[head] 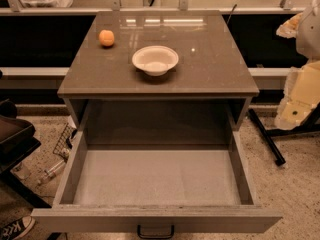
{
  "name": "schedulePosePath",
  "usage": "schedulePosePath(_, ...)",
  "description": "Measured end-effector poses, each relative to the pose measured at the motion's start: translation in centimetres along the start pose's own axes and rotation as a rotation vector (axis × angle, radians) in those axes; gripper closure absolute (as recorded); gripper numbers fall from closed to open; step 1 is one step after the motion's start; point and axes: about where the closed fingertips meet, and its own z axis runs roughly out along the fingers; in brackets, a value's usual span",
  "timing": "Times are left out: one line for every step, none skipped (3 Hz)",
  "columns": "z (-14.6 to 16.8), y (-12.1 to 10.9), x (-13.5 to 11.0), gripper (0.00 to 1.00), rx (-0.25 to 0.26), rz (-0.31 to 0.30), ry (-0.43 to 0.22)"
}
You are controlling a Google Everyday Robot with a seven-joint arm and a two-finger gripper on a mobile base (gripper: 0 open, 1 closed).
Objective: Close top drawer
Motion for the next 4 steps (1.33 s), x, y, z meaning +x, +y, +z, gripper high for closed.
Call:
schedulePosePath(0.0, 0.0, 0.0, 0.0, 0.0, 0.0, 0.0)
schedulePosePath(0.4, 0.4, 0.3, 0.0, 0.012, 0.01, -0.016)
schedulePosePath(2.8, 2.4, 1.4, 0.16, 0.002, 0.039, -0.063)
schedulePosePath(6.7, 6.2, 3.4, 0.39, -0.009, 0.101, -0.16)
